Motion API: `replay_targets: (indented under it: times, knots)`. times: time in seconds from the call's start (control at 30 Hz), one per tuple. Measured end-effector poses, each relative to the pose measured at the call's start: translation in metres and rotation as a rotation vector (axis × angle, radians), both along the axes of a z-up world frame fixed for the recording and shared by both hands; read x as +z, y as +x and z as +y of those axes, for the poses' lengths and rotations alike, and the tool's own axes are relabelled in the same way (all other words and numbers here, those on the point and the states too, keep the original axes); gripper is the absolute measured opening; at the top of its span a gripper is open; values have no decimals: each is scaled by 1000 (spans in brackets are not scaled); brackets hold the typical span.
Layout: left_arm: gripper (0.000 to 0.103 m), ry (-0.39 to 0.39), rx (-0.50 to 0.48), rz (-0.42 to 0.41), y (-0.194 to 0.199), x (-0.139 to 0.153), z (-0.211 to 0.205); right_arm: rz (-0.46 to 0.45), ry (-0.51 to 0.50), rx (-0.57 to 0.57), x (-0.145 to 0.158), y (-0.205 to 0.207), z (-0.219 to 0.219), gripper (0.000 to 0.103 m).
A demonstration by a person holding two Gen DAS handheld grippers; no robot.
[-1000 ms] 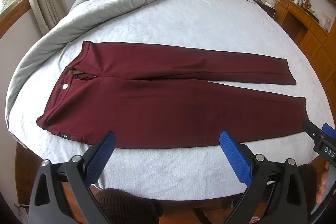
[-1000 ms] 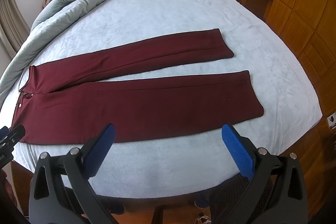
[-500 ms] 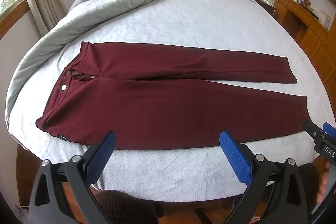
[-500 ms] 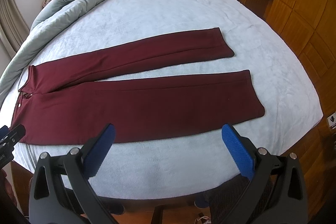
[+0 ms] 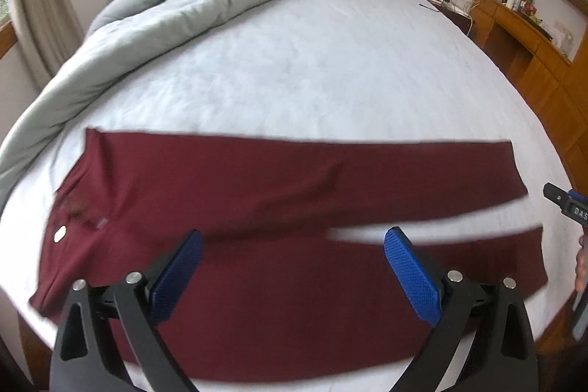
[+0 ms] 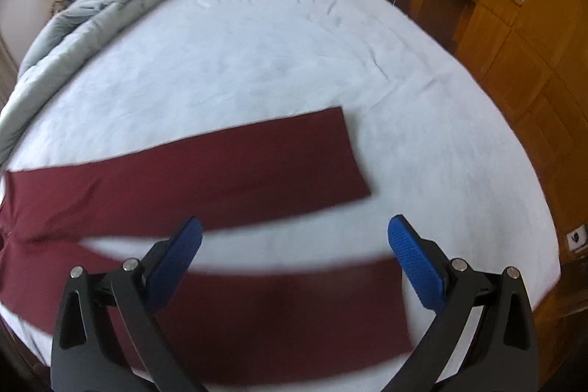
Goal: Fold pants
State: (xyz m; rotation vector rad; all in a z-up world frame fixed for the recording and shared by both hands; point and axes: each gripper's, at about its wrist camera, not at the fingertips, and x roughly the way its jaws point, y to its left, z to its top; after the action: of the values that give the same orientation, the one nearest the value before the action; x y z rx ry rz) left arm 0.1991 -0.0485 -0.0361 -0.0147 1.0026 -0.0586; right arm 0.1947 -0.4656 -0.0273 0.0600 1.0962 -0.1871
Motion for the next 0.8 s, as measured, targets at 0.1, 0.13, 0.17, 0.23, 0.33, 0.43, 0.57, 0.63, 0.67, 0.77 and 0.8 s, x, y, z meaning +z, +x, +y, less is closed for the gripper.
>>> replay_targets:
  times: [0.1,0.13,0.17,0.23,0.33,0.43,0.57,0.63,0.67,0.77,0.8]
  knots:
    - [99,-35,-6,20,44,-21,-21,73,37,-15,-33,56,-39,101]
    - [99,-52,-12,28,57,-28,-27,98,54,-16,-46,75,-51,100]
    - [99,-62,-19,38,73,-38,-37,120,63,-15,-58,91,-61,100]
    - [99,-50,-27,65,93,-54,-52,149,54,3,-79,117,-72,100]
    - [99,-40,-61,93,121,-76,-77,198,58,31,-104,146,-83,100]
    - [99,-46,-91,104,138,-93,-94,215,97,58,-120,164,-94,101]
    - [99,-55,-104,114,151,-108,-105,206,151,106,-134,166,-102,101]
    - [99,-47,-111,118,152,-111,-109,193,142,140,-134,161,-101,101]
    - [99,-32,-121,120,153,-113,-111,193,135,160,-133,159,-100,101]
    - [99,-8,-152,120,151,-112,-114,159,146,180,-129,151,-96,101]
    - [99,-8,-161,116,151,-110,-115,149,145,186,-127,149,-95,97]
